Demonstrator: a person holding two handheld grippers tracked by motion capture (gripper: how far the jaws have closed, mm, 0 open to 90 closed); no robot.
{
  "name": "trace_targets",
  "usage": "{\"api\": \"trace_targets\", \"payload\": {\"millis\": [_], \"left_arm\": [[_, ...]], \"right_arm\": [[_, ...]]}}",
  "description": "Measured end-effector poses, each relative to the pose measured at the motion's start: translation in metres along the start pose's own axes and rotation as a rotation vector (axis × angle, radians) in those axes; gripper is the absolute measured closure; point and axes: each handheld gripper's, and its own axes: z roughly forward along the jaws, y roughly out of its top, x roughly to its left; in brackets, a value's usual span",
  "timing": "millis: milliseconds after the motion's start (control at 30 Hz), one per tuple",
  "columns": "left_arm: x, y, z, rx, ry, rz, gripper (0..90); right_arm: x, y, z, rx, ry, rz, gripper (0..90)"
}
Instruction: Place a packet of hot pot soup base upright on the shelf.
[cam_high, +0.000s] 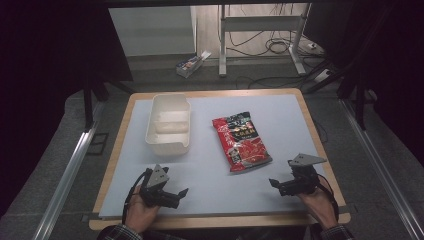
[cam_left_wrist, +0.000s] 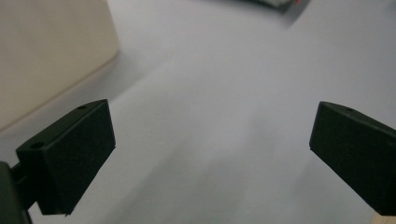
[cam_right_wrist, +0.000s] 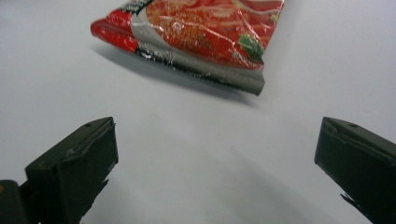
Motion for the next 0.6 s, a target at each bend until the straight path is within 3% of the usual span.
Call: {"api": "trace_targets", "payload": {"millis": [133, 333, 600], "left_arm": [[-0.0036, -0.0018, 0.0034, 0.042, 0.005, 0.052, 0.0], [-0.003, -0.0024, 0.0035, 0.04, -0.012, 0.029, 0.0], [-0.0054, -0.0016, 0.0053, 0.063, -0.005, 0.039, 0.0]], "right_arm": [[-0.0007, 0.0003, 0.0005, -0.002, 0.004, -0.005, 0.0], [-0.0006, -0.0003, 0.0035, 0.014, 0.013, -0.006, 0.0], [0.0, -0.0013, 0.0074, 0.039, 0.006, -0.007, 0.1]]}}
